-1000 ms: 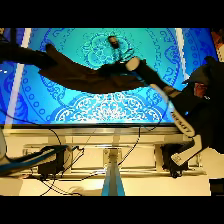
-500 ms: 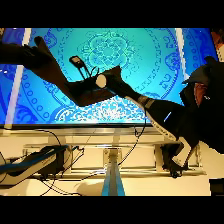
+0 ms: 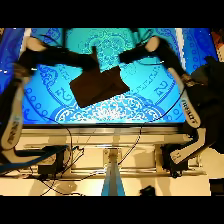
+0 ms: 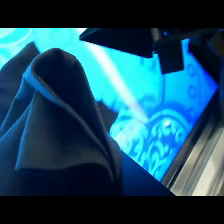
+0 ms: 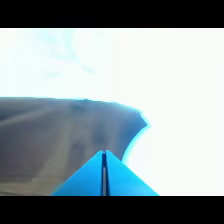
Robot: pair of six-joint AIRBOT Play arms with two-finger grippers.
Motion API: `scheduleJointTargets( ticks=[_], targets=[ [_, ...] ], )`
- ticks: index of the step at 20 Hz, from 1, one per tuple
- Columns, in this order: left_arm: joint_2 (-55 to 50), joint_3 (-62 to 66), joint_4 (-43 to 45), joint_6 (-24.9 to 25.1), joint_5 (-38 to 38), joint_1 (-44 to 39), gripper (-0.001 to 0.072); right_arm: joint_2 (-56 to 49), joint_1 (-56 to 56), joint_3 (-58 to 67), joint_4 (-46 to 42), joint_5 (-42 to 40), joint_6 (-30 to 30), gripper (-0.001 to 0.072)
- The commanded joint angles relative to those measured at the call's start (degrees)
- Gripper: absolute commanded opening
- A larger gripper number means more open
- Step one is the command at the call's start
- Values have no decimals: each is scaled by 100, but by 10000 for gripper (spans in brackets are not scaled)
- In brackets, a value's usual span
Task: Fold the clothes and pants, and hang the long-sleeved shirts on hangers.
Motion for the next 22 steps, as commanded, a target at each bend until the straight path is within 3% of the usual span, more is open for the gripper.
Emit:
scheduleJointTargets(
  ticks=[1,2,3,4,6,8,13,14,18,21,22],
  targets=[
    [-824,-22,-997,-35,1475,-796,303,63,-1003,-28,-127,704,31,16],
    [-949,-22,-1021,-35,1534,-879,688,63,-1215,-68,-140,774,31,110],
    [-1034,-22,-1023,-17,1508,-890,706,55,-1394,-127,-155,782,31,424],
    [-1062,-22,-1023,-15,1464,-881,706,26,-1552,-186,-160,813,42,515],
    [-1038,-20,-1023,-15,1456,-767,706,-101,-1801,-304,-127,962,227,519],
    [-979,-20,-1021,-13,1384,-573,705,-348,-1937,-345,173,1290,339,602],
    [-911,-20,-999,-13,815,13,697,-1163,-1606,-343,1803,1561,254,645],
    [-911,-20,-997,26,763,129,697,-1309,-1425,-343,1985,1517,256,711],
    [-892,-20,-789,267,555,614,696,-1646,-577,-343,2068,1303,332,696],
    [-798,-20,-15,334,365,1016,696,-1650,35,-319,2065,1080,323,691],
    [-765,-20,229,330,258,1180,696,-1648,195,-299,2065,1012,299,614]
  ],
)
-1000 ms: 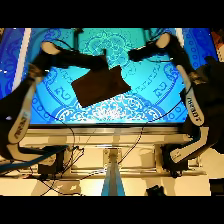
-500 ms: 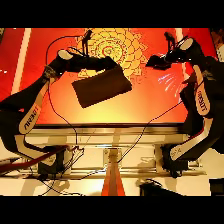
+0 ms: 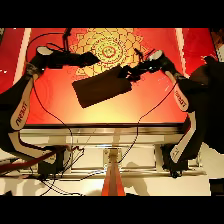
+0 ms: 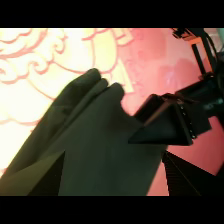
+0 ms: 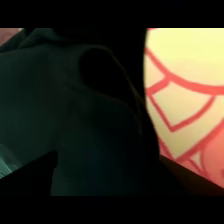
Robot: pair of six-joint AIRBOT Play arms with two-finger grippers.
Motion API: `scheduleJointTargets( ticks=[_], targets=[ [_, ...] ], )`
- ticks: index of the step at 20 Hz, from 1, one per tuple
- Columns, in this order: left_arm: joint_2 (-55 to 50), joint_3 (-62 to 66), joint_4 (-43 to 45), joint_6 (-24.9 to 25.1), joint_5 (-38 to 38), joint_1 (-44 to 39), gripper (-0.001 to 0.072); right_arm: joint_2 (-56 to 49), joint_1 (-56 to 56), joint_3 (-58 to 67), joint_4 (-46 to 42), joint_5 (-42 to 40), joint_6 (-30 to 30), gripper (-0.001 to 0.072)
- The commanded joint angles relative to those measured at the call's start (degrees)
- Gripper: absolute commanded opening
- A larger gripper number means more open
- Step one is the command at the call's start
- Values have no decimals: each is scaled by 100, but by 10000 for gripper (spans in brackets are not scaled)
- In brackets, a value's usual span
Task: Fold the clothes and pants, and hang the long-sleeved shirts on hangers.
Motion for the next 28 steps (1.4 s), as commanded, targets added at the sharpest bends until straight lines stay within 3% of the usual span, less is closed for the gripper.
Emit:
scheduleJointTargets(
  ticks=[1,2,3,5,7,10,14,19,24,28],
  targets=[
    [111,-2,848,68,-393,544,694,-70,654,46,17,-245,-111,434],
    [170,-2,1032,66,-557,710,675,-57,772,83,9,-264,-306,244],
    [260,-2,1263,66,-748,892,585,-55,839,177,-33,-210,-483,39],
    [516,-2,1873,61,-1110,1224,425,9,841,472,-195,-195,-494,14],
    [848,-2,2345,68,-1563,1550,10,260,706,804,-662,-214,-424,14],
    [1377,-2,2393,66,-2000,2061,15,960,348,1268,-1672,-28,-11,14],
    [1904,-2,2389,66,-2035,2391,16,2323,-411,1414,-3215,184,883,14],
    [1971,-4,2302,66,-2070,2400,17,4006,-1941,1414,-4953,1700,2404,15],
    [1969,-4,2302,66,-2070,2402,16,5416,-3989,1414,-6234,2979,2726,14],
    [1969,-4,2299,66,-2070,2402,16,5912,-5543,1414,-6288,3324,2721,14]
  ],
)
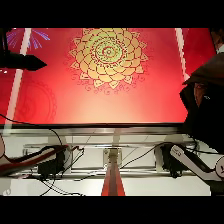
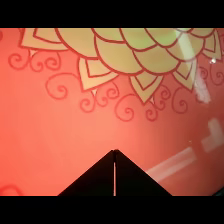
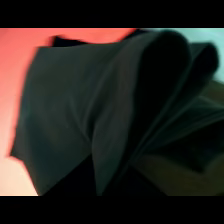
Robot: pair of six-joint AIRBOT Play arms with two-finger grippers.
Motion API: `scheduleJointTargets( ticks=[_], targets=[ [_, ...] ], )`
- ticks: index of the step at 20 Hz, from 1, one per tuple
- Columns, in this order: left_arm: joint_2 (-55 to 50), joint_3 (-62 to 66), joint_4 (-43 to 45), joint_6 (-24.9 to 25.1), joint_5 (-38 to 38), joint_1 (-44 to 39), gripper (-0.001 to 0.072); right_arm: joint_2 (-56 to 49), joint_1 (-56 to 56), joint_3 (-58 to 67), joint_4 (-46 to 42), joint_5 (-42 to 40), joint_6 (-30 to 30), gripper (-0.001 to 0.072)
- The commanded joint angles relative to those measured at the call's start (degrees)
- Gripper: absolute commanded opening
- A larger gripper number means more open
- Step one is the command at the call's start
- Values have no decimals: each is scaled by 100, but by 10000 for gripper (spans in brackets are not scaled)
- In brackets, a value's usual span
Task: Fold the clothes and pants, and hang the long-sleeved shirts on hangers.
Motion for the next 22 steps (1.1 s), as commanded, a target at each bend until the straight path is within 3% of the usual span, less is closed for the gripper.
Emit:
scheduleJointTargets(
  ticks=[1,2,3,4,5,6,7,8,9,10,13,19,22],
  targets=[
    [4,-2,0,0,0,7,17,426,-1285,2,-341,551,114,15],
    [4,-2,0,0,0,7,17,422,-1478,2,-339,586,114,41],
    [4,-2,0,0,0,7,16,409,-1624,0,-328,581,114,200],
    [4,-2,0,0,2,7,17,391,-1698,2,-286,592,114,408],
    [4,-2,0,0,2,9,17,374,-1694,0,-208,627,105,551],
    [4,-2,0,0,2,7,17,356,-1694,-9,-50,651,94,566],
    [4,-2,0,0,2,7,17,337,-1694,-20,199,695,90,563],
    [4,-2,0,0,2,9,17,310,-1692,-42,459,697,13,514],
    [4,-2,0,0,2,9,17,280,-1692,-68,887,748,-278,189],
    [4,-2,0,0,0,9,17,256,-1690,-98,1318,861,-573,10],
    [4,-2,0,0,0,9,17,256,-1193,-249,1945,951,-846,13],
    [4,-2,0,0,0,7,17,260,1506,-249,1875,461,-1740,13],
    [4,-2,0,0,0,9,17,260,2769,-249,1259,-26,-2179,13]
  ],
)
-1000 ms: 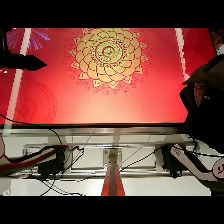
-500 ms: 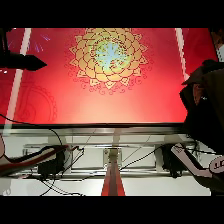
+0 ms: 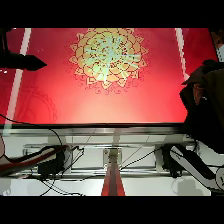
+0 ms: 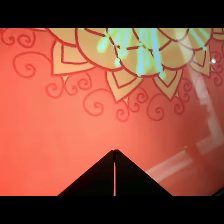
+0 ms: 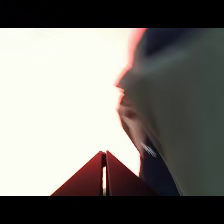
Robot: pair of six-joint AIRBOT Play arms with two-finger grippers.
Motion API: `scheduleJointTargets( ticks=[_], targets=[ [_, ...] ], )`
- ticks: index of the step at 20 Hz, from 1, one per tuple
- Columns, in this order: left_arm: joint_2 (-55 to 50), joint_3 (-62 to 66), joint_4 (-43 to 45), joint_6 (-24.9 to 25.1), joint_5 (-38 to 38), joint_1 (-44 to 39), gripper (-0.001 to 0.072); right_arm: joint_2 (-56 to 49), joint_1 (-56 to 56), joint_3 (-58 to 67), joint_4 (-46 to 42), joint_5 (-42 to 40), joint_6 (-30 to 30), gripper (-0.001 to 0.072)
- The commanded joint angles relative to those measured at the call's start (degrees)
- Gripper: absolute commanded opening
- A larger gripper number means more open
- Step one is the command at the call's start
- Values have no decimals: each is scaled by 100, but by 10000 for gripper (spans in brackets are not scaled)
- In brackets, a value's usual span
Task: Fold the clothes and pants, and hang the long-sleeved shirts on hangers.
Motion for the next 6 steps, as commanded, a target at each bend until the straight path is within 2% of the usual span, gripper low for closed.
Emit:
scheduleJointTargets(
  ticks=[1,6],
  targets=[
    [4,-2,0,2,0,0,16,0,1355,-2,-610,-590,-490,13],
    [4,-2,0,2,0,2,17,0,1443,-2,-107,-702,-476,14]
  ],
)
